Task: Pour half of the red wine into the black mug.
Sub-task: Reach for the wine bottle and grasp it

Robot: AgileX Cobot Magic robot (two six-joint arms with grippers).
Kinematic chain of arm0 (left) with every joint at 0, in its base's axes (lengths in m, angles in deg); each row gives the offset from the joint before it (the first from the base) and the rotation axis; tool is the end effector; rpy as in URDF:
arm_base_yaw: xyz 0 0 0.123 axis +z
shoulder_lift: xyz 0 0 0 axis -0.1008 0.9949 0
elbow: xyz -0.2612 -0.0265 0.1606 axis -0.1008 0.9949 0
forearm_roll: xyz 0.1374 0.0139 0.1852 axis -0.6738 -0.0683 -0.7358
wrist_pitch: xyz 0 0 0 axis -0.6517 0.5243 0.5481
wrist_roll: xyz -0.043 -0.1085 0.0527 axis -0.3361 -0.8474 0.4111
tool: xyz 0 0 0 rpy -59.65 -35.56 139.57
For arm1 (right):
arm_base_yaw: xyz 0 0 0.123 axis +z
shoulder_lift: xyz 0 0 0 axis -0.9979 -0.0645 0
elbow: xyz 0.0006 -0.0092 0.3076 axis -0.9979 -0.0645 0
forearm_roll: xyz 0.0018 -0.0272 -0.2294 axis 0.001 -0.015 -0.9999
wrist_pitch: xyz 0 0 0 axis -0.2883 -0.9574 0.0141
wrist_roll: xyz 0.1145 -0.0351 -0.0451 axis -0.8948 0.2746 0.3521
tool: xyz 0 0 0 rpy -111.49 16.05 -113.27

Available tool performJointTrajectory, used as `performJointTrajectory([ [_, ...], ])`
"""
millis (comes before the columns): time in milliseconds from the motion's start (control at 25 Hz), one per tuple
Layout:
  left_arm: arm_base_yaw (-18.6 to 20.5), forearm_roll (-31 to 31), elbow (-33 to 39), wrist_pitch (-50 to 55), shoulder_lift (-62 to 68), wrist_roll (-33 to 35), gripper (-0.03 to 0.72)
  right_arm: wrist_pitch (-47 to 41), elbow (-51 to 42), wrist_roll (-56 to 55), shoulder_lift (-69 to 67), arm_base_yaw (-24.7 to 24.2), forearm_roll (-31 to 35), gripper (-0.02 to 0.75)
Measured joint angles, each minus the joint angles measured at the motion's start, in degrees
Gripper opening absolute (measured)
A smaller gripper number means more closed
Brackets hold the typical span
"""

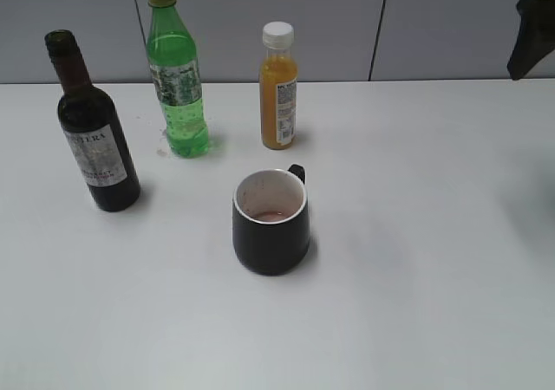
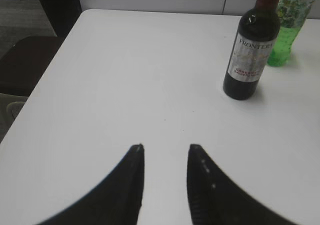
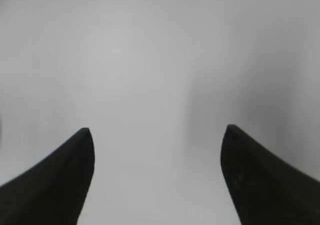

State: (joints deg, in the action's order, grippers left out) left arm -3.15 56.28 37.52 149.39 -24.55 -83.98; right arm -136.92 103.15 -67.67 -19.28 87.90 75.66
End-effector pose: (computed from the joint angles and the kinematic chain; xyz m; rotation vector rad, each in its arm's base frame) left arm -0.0142 -0.0051 0.2533 0.0144 2.0243 0.0192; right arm 0.3780 0.0233 0.2911 -0.1096 2.8393 0.1391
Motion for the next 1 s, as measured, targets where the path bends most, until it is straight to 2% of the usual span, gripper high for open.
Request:
performJointTrajectory([
  [120,0.0,-0.1,0.0,0.0,0.0,0.0,0.224,-0.2,-7.2,0.7,5.6,3.5,-4.0,0.594],
  [240,0.0,0.0,0.0,0.0,0.0,0.0,0.224,-0.3,-15.8,0.9,11.8,5.5,-4.0,0.594],
  [600,0.0,0.0,0.0,0.0,0.0,0.0,0.224,2.1,-39.2,1.0,33.3,5.7,-1.4,0.594],
  [1000,0.0,0.0,0.0,0.0,0.0,0.0,0.224,10.4,-56.4,1.0,56.6,5.7,0.1,0.594],
])
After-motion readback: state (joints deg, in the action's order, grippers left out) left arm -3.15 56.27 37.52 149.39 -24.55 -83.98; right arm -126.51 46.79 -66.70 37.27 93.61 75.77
